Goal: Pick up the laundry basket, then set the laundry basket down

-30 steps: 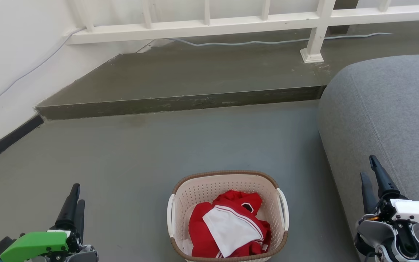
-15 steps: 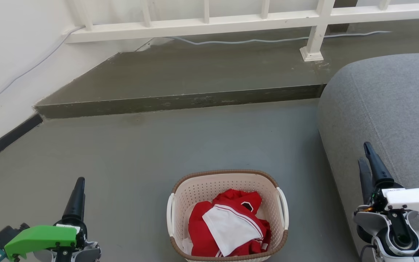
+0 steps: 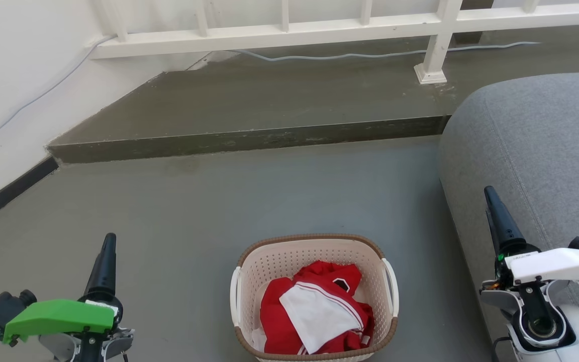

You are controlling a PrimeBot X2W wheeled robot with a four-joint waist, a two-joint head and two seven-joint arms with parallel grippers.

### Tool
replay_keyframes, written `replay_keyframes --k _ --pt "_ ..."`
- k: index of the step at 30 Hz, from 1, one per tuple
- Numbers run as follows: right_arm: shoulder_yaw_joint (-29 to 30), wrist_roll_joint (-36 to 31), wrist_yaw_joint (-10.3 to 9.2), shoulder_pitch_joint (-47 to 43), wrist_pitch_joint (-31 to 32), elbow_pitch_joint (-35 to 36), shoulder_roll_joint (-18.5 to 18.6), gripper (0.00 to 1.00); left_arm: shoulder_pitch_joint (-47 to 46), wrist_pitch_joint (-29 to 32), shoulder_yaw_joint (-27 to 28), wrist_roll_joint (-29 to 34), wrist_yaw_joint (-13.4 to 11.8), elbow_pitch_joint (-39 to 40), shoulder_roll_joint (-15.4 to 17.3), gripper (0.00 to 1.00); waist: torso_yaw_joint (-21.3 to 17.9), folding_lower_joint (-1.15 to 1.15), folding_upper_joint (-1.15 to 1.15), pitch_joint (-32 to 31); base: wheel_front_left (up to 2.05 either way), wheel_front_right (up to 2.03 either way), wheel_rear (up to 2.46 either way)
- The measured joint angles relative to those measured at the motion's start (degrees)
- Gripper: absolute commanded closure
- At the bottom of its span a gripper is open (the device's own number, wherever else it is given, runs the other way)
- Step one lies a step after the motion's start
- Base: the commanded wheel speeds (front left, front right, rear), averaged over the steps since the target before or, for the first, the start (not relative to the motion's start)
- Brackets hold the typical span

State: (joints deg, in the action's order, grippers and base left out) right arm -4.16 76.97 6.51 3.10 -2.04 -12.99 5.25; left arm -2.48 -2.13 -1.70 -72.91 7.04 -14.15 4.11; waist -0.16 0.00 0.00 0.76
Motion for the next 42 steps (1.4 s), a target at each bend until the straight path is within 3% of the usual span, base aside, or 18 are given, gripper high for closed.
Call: replay_keyframes --k 10,16,28,42 --pt "-3.0 -10.4 -0.11 0.7 -2.1 -0.7 2.5 0.0 -1.1 -2.1 -0.2 11.3 -0.1 1.7 0.5 0.0 -0.1 0.0 0.0 0.2 0.0 0.0 0.0" --pt "-5.4 -17.0 -1.2 1.5 -3.2 -1.3 3.8 0.0 -1.1 -3.1 -1.6 17.8 -0.1 2.0 0.6 0.0 -0.2 0.0 0.0 0.5 0.0 0.0 0.0" --pt "-7.7 -26.4 -3.01 3.0 -5.6 -1.2 3.8 0.0 -1.1 -5.6 -3.4 28.9 -0.4 3.5 0.4 0.0 -0.3 0.0 0.0 0.8 0.0 0.0 0.0" --pt "-10.4 -36.5 -3.16 4.4 -8.4 -1.2 3.8 0.0 -2.0 -8.4 -3.7 39.5 -0.5 4.2 -0.2 0.0 -0.4 0.0 0.0 1.2 0.0 0.0 0.0"
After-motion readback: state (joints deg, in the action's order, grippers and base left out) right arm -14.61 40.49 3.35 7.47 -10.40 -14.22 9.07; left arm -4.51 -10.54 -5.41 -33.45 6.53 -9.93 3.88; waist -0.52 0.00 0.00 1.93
